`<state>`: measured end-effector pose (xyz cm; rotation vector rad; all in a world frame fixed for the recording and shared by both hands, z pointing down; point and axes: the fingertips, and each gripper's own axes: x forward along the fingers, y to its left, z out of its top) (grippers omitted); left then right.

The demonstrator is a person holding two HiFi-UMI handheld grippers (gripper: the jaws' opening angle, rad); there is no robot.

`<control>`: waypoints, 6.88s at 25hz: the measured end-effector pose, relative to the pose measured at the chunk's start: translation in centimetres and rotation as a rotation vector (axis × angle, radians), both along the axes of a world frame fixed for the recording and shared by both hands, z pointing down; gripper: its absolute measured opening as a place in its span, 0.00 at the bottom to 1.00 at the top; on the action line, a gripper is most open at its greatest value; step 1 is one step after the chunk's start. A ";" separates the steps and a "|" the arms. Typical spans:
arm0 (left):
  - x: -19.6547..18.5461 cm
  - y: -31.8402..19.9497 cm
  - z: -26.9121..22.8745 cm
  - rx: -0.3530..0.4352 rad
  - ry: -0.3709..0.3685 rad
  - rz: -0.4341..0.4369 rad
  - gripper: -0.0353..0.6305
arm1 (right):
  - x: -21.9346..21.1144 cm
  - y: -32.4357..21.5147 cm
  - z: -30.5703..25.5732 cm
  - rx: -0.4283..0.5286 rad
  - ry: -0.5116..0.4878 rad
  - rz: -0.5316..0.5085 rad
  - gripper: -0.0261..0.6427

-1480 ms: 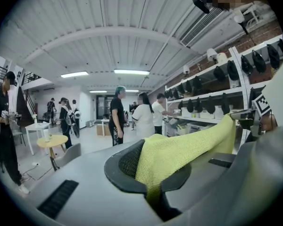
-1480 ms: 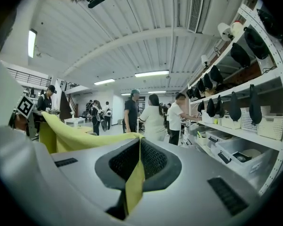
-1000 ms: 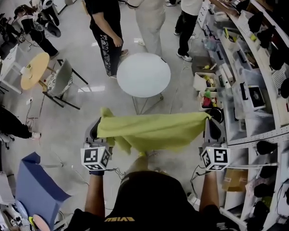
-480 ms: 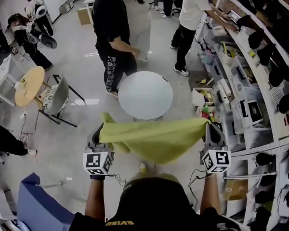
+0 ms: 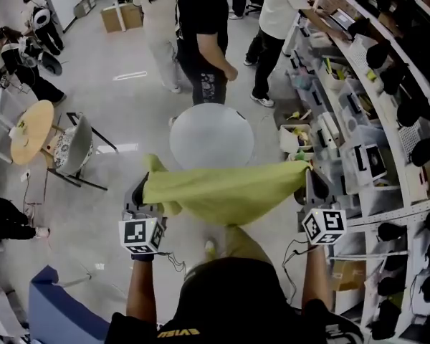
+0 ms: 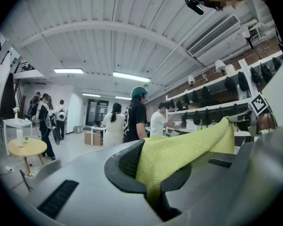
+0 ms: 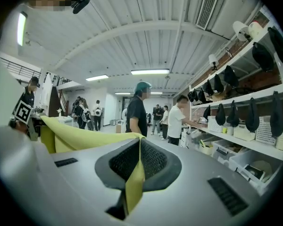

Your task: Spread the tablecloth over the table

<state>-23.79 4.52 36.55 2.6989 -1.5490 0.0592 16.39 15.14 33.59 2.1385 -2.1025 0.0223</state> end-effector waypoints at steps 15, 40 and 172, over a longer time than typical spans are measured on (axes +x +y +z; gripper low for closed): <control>6.5 -12.2 0.8 -0.026 -0.048 -0.111 0.08 | 7.5 -15.2 1.3 0.008 -0.015 -0.074 0.05; 8.4 -33.3 0.8 -0.063 -0.142 -0.218 0.08 | 10.2 -40.8 1.3 -0.003 0.026 -0.171 0.05; 11.8 -25.6 9.8 -0.106 -0.052 -0.139 0.08 | 8.5 -30.1 14.1 -0.108 -0.138 -0.010 0.04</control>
